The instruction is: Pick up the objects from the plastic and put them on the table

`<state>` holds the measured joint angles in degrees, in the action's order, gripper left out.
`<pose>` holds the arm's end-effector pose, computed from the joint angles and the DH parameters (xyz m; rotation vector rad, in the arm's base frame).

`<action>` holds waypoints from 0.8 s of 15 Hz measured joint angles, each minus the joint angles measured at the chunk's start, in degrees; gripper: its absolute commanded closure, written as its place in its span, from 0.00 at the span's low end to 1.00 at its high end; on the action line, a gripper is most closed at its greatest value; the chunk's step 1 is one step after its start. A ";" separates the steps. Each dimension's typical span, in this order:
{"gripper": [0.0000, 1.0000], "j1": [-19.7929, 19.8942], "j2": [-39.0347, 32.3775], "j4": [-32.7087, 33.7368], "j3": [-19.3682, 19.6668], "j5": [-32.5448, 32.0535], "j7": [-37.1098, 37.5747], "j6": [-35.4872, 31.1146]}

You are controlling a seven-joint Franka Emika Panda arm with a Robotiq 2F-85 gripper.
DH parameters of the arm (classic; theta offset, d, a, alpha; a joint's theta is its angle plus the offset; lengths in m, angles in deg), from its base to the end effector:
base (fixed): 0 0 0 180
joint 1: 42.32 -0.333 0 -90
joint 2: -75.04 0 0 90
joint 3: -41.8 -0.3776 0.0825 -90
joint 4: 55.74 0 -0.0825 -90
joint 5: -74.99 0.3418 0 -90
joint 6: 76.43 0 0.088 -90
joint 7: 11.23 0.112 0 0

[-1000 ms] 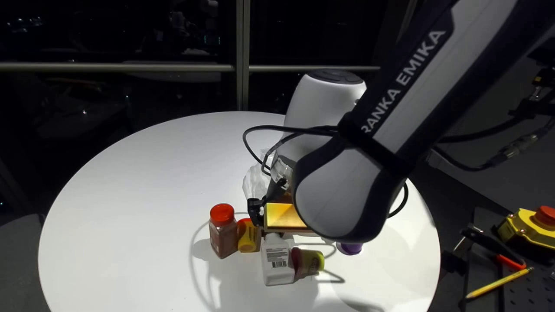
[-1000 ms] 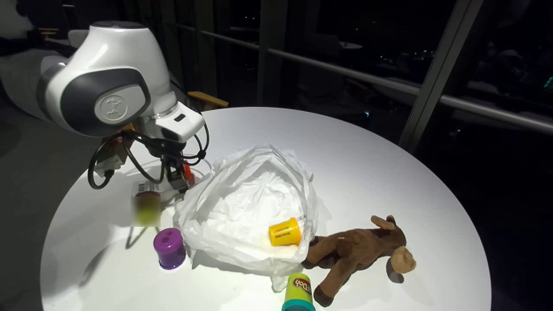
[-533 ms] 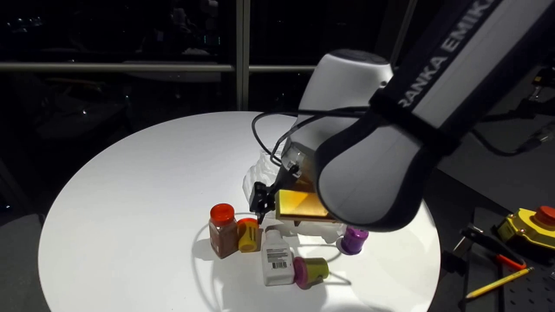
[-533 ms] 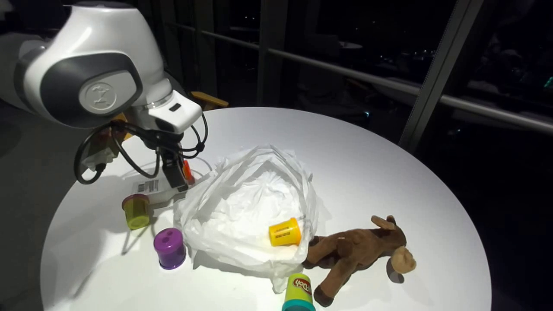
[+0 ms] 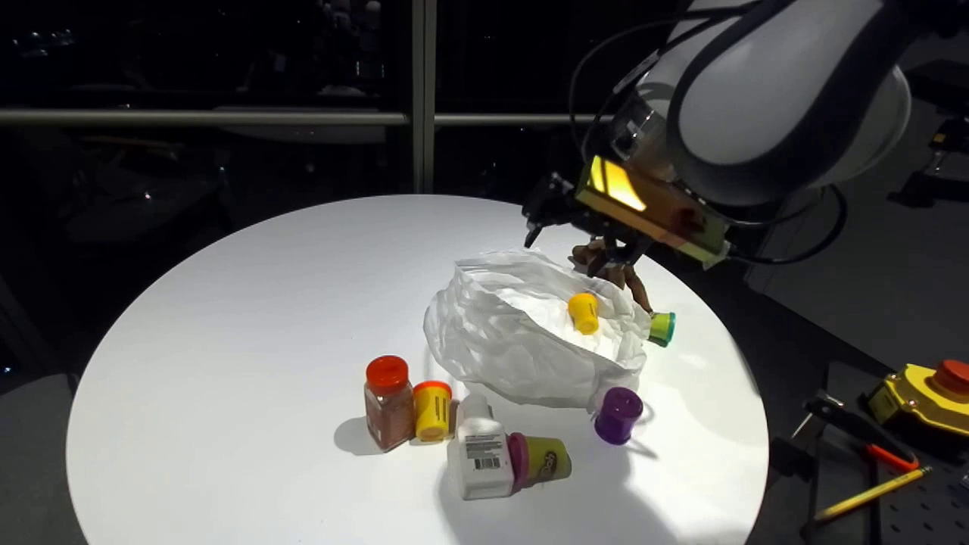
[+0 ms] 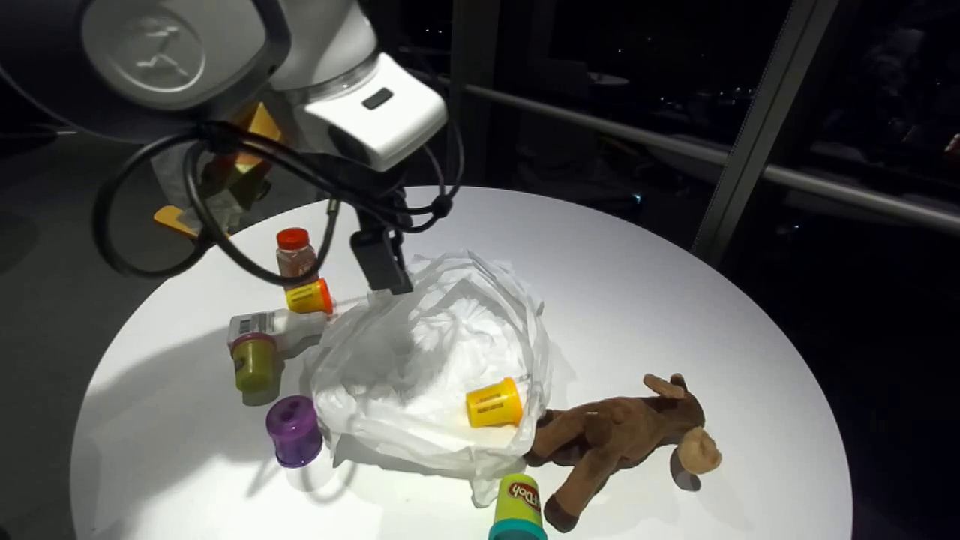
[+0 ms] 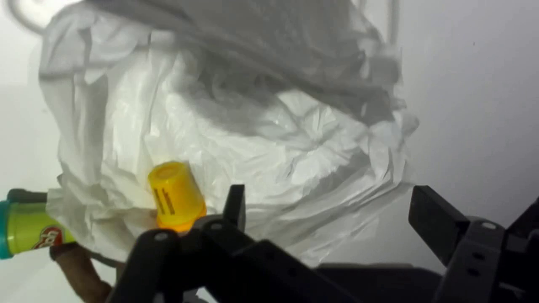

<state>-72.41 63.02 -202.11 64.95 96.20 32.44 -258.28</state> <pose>0.4817 0.0295 0.3384 -2.5612 1.3793 -0.5860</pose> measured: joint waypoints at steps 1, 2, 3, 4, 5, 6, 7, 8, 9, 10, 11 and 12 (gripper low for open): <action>0.00 1.08 0.52 0.42 1.75 -0.12 -0.24 1.03; 0.00 2.14 0.45 1.21 3.26 -0.20 -0.41 2.28; 0.00 3.16 -0.02 2.30 4.40 -0.27 -0.52 4.02; 0.00 4.20 -0.83 3.60 5.01 -0.28 -0.64 6.13; 0.00 5.35 -2.03 5.11 5.13 -0.28 -0.74 8.43; 0.00 6.35 -3.44 6.62 5.01 -0.27 -0.88 10.70; 0.00 7.30 -5.02 8.11 4.64 -0.21 -1.08 12.76; 0.00 9.07 -6.49 9.36 3.24 -0.90 -1.00 14.17; 0.00 11.34 -7.87 10.34 1.18 -2.04 -0.73 14.98; 0.00 13.19 -9.15 11.03 -0.46 -2.97 -0.58 15.21; 0.00 14.61 -10.27 11.44 -1.64 -3.81 -0.48 15.21; 0.00 15.72 -11.27 11.70 -2.37 -4.58 -0.35 15.19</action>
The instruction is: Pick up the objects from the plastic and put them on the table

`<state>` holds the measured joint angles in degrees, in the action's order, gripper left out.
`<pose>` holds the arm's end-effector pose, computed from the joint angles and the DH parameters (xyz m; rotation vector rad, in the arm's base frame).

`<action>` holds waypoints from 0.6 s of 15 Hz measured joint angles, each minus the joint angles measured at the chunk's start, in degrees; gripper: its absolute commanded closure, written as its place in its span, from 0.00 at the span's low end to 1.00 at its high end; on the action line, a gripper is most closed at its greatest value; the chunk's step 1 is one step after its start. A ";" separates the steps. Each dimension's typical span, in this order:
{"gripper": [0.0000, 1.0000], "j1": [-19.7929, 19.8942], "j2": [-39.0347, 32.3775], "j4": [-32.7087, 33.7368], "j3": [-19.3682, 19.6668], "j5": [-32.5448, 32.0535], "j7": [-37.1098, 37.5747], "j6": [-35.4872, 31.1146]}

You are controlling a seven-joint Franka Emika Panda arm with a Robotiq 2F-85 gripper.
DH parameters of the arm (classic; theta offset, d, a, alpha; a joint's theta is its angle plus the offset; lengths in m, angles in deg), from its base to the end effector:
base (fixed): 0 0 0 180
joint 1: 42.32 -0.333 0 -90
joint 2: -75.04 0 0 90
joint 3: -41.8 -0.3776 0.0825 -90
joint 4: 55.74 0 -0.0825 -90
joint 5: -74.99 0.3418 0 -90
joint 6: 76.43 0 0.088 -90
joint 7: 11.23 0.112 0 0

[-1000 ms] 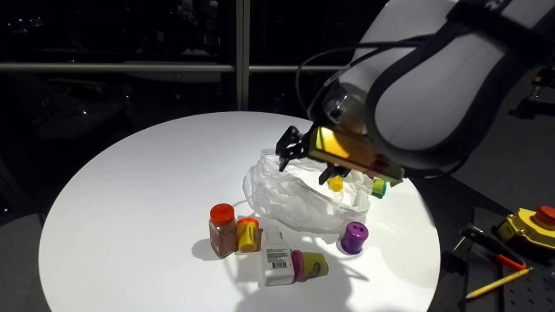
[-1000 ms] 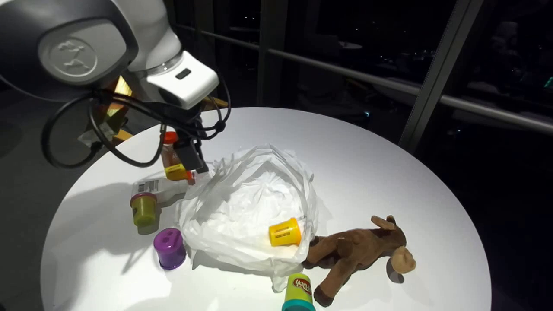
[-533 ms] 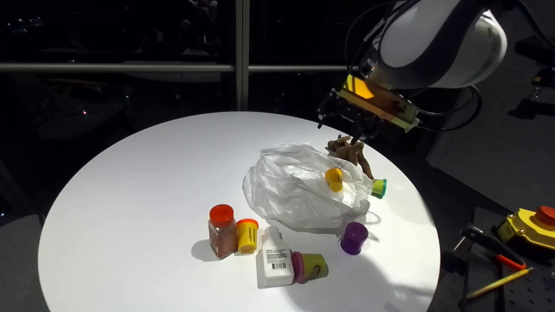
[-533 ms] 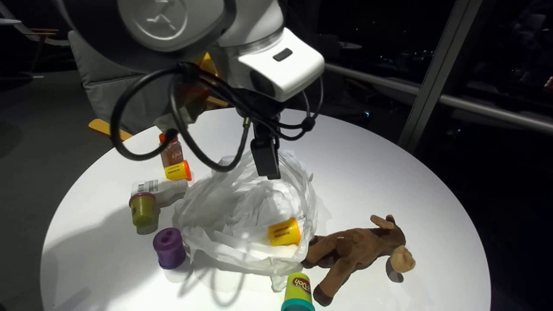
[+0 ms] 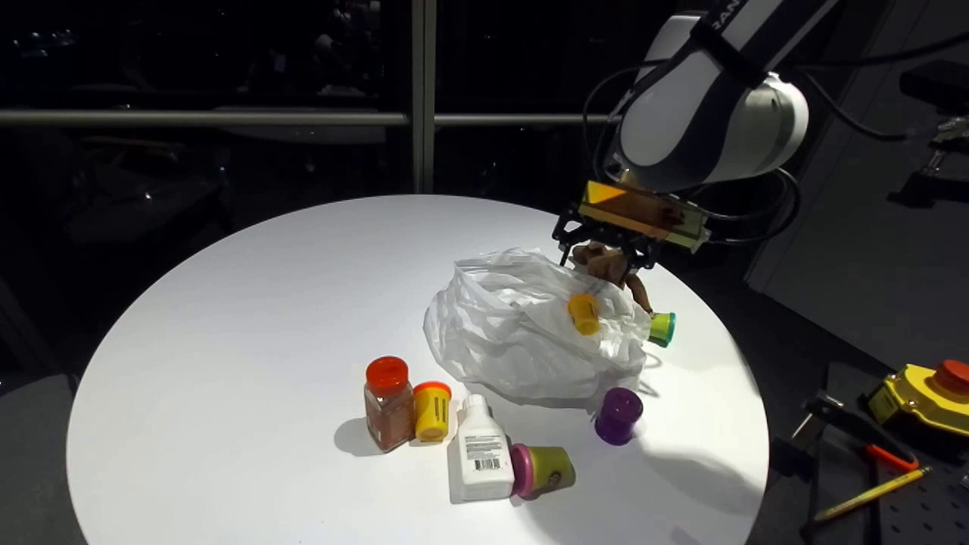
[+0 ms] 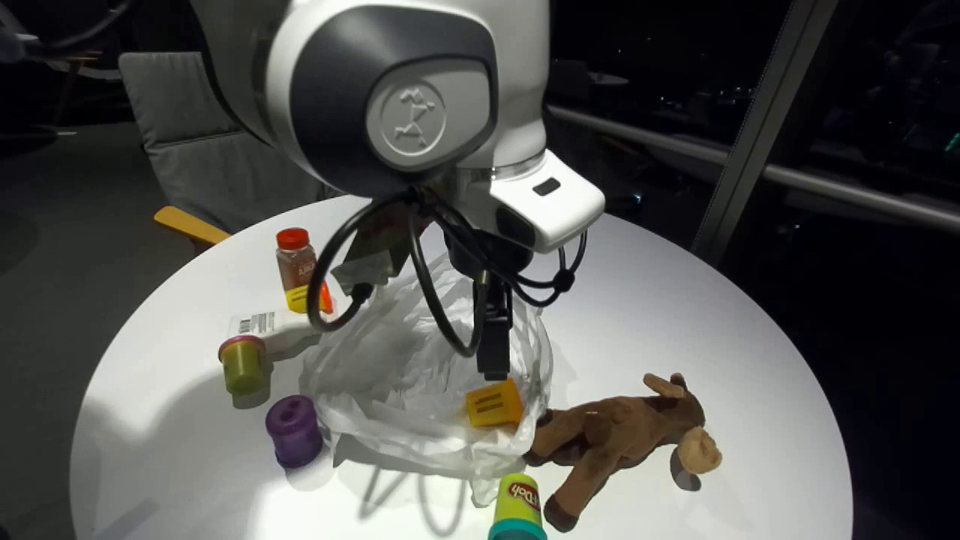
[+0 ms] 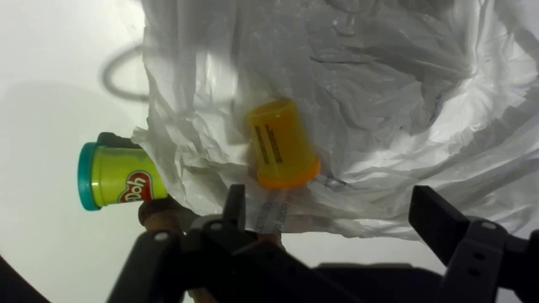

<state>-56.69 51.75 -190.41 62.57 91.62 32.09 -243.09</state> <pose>0.5289 -0.0698 0.2787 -2.6461 1.6299 -0.3083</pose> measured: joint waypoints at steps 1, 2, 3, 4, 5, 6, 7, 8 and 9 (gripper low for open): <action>0.00 0.93 -0.90 0.17 -0.54 -0.51 0.00 -0.01; 0.00 1.89 -1.72 0.29 -1.16 -0.71 -0.01 -0.01; 0.00 2.95 -2.44 0.43 -1.98 -0.73 -0.18 0.00; 0.00 4.17 -3.08 0.62 -3.08 -0.73 -0.50 0.00; 0.00 5.63 -3.61 0.86 -4.56 -0.72 -1.14 0.01; 0.00 7.23 -4.05 1.11 -6.30 -0.69 -1.94 0.01; 0.00 8.61 -4.46 1.46 -7.87 -0.68 -2.62 0.01; 0.00 9.75 -4.87 1.86 -9.19 -0.62 -3.23 0.01; 0.00 10.60 -5.36 2.35 -10.15 -0.56 -3.62 0.00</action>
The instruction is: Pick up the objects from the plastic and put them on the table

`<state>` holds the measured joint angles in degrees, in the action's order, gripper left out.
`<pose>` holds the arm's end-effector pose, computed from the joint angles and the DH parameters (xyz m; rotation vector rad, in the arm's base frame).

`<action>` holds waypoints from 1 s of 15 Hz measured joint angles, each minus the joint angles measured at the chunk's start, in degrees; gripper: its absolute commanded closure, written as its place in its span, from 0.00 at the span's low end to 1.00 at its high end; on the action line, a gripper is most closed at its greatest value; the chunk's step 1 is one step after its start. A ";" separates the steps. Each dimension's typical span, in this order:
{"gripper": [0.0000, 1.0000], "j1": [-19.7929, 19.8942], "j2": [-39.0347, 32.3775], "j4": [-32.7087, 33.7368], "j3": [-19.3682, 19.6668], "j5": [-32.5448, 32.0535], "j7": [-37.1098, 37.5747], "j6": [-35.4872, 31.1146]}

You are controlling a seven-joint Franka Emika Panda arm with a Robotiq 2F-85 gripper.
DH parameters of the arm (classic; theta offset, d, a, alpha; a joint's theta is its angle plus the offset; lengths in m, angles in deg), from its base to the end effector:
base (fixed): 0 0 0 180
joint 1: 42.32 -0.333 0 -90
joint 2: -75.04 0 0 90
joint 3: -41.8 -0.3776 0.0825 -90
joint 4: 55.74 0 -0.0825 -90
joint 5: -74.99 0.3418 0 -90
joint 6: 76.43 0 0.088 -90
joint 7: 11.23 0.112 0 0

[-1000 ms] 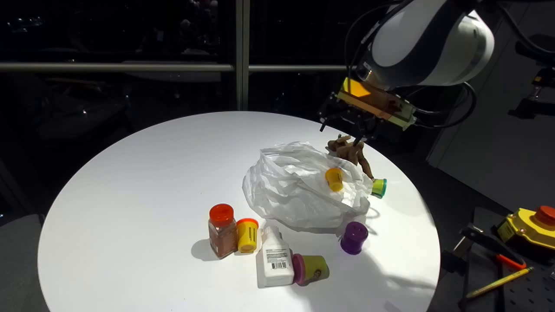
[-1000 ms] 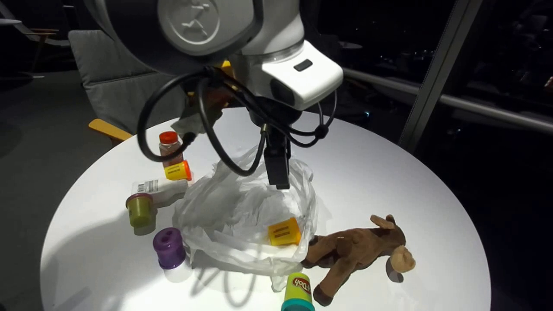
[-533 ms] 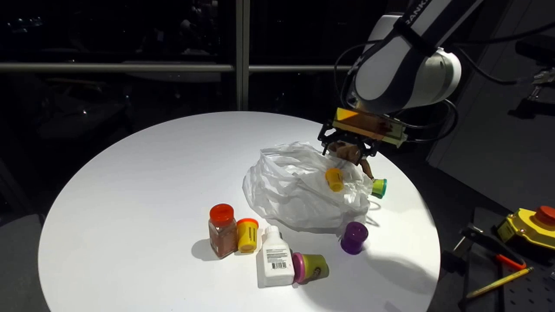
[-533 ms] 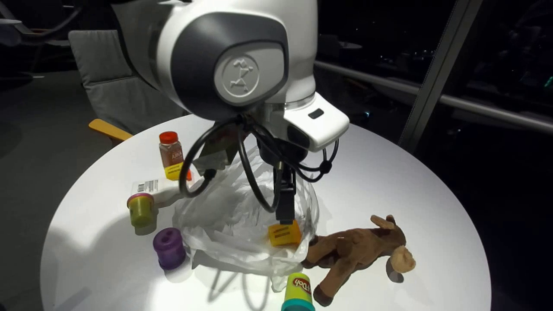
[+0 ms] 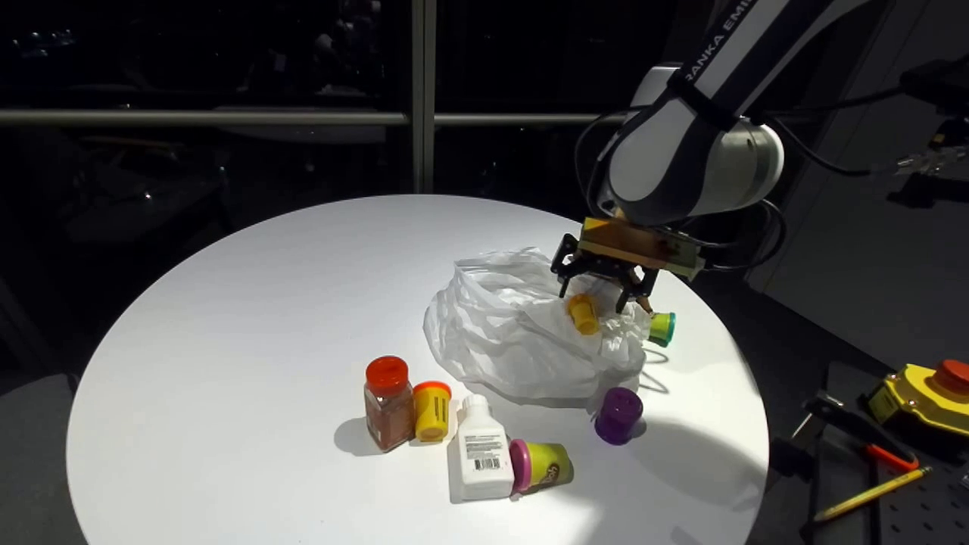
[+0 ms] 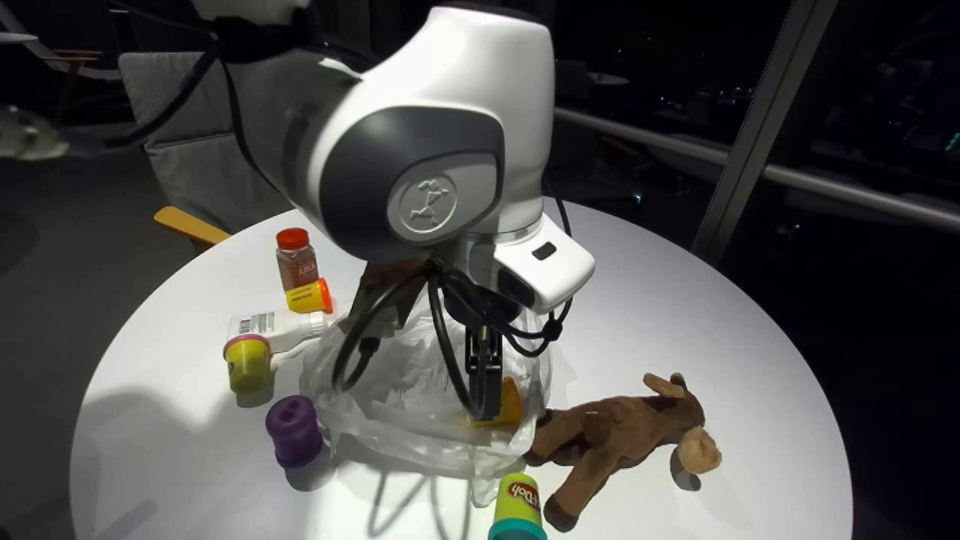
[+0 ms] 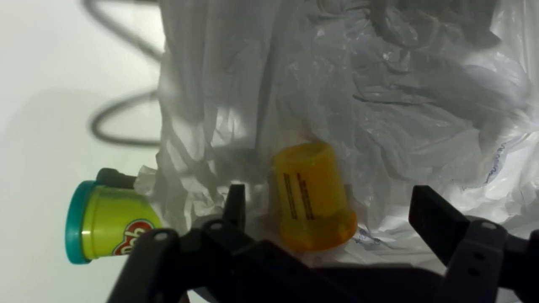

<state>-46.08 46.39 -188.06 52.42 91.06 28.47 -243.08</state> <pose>0.5350 -0.0781 0.2309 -2.6877 1.5655 -0.1782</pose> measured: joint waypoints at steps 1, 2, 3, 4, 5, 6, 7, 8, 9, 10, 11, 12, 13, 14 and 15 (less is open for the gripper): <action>0.00 0.57 -0.55 0.58 -0.61 0.01 -0.16 -0.04; 0.00 0.85 -1.17 1.27 -0.86 0.02 -0.17 -0.17; 0.00 0.96 -1.82 1.97 -0.89 0.02 -0.17 -0.34; 0.00 1.04 -2.54 2.75 -0.89 0.02 -0.17 -0.64; 0.03 1.05 -3.37 3.47 -0.87 0.02 -0.17 -1.36; 0.21 1.00 -4.26 4.17 -0.78 0.01 -0.17 -2.03; 0.25 0.90 -5.24 4.81 -0.64 0.01 -0.17 -2.66; 0.27 0.71 -6.25 5.44 -0.39 0.01 -0.17 -3.11; 0.36 0.32 -7.22 5.96 0.05 -0.01 -0.17 -3.56; 0.47 -0.23 -8.12 6.32 0.68 -0.03 -0.17 -3.81; 0.54 -0.90 -8.93 6.56 1.40 -0.03 -0.17 -3.96; 0.63 -1.53 -9.53 6.64 2.03 -0.03 -0.17 -4.10; 0.69 -2.00 -9.94 6.64 2.49 -0.03 -0.17 -4.17; 0.73 -2.28 -10.12 6.63 2.75 -0.03 -0.17 -4.40; 0.73 -2.41 -10.11 6.62 2.86 -0.03 -0.17 -4.71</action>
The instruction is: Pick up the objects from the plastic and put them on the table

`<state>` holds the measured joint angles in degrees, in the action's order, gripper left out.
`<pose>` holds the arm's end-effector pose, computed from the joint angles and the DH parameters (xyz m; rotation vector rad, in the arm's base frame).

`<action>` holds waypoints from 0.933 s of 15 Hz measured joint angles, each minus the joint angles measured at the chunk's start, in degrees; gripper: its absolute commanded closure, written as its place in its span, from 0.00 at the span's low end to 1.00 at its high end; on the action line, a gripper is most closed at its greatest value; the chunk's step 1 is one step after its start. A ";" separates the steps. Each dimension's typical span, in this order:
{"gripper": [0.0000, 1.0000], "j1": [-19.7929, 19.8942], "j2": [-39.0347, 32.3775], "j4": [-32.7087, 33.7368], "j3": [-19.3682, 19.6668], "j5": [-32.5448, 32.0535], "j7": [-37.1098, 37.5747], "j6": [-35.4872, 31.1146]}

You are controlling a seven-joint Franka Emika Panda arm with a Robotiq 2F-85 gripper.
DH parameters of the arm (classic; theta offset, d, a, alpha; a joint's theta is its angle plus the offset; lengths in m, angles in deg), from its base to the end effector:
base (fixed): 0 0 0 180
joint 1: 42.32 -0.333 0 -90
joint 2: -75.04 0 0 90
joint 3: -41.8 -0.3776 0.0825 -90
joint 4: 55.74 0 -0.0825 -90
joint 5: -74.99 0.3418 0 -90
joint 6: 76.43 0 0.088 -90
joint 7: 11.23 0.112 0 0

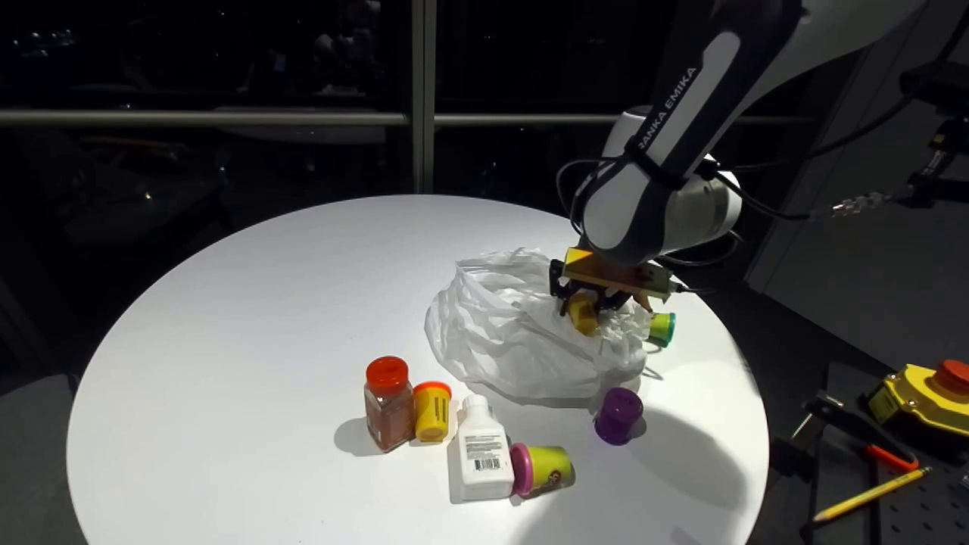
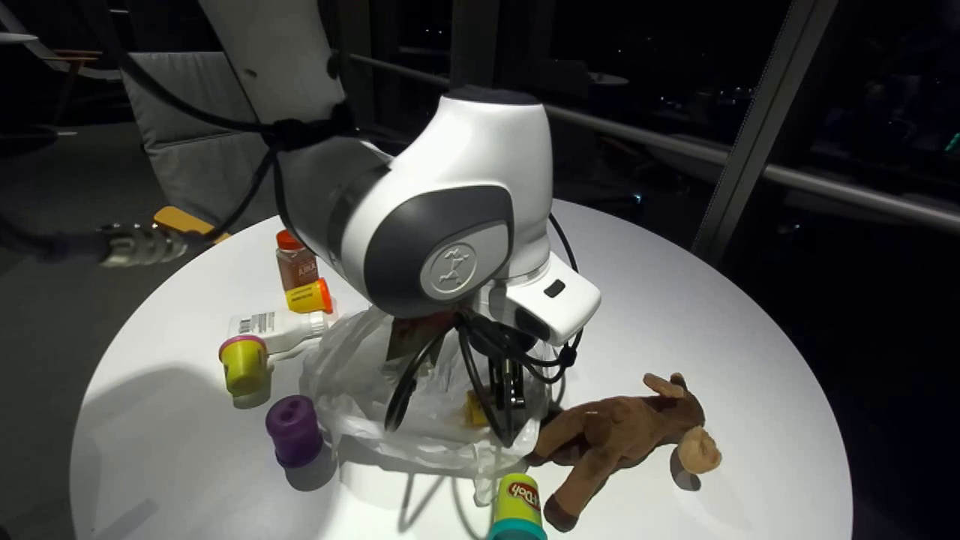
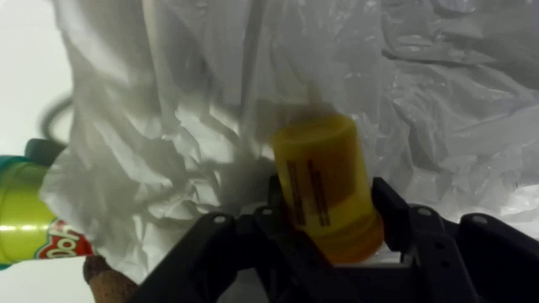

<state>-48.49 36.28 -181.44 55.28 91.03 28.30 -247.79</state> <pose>0.5672 -0.0862 0.1795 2.6935 -1.5258 0.2650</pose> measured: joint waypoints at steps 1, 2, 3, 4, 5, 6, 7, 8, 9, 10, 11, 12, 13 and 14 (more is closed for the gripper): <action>0.73 -0.01 0.06 -0.12 0.01 0.00 0.00 -0.38; 0.73 -0.01 0.22 -0.39 0.01 0.01 0.00 -1.17; 0.73 -0.01 0.56 -0.85 0.02 0.04 0.00 -2.13; 0.73 -0.03 1.18 -1.61 0.01 0.05 0.00 -3.43; 0.73 -0.08 1.98 -2.55 0.02 0.06 0.00 -4.72; 0.73 -0.15 2.94 -3.62 0.02 0.07 -0.03 -5.91; 0.73 -0.24 3.98 -4.76 0.01 0.07 -0.13 -6.77; 0.73 -0.35 5.03 -5.82 0.00 0.09 -0.26 -7.25; 0.73 -0.49 6.06 -6.86 -0.01 0.10 -0.33 -7.60; 0.73 -0.66 7.12 -7.98 -0.01 0.11 -0.37 -7.81; 0.73 -0.86 8.17 -9.23 0.02 0.16 -0.37 -7.93; 0.73 -1.27 9.31 -10.77 0.28 0.23 -0.37 -8.18; 0.73 -2.02 10.51 -12.67 0.95 0.34 -0.37 -8.79; 0.73 -3.18 11.76 -14.94 2.15 0.49 -0.36 -9.47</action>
<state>-51.67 48.04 -196.38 57.43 91.51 27.94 -257.26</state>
